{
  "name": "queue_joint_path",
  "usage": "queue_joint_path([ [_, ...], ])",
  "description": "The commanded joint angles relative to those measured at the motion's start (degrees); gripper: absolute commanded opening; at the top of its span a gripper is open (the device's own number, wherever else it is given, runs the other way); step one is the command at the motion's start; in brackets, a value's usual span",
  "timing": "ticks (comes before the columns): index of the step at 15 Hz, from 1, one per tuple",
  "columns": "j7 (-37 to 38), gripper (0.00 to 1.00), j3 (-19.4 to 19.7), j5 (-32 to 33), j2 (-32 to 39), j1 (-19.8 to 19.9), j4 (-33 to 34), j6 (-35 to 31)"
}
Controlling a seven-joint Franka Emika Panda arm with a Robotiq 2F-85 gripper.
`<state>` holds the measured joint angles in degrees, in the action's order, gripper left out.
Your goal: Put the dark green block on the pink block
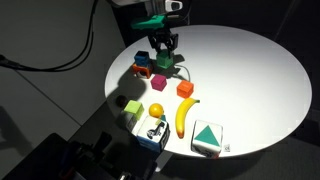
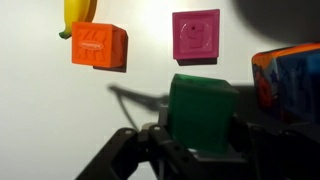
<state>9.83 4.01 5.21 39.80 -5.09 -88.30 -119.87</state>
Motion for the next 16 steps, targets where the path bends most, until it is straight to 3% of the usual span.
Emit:
queue_joint_path([
  [1, -1.26, 0.31, -0.43, 1.6, -3.34, -0.03, -4.56, 0.08],
  [16, -0.27, 0.31, -0.36, 7.02, -8.68, -1.17, -15.78, -6.14],
])
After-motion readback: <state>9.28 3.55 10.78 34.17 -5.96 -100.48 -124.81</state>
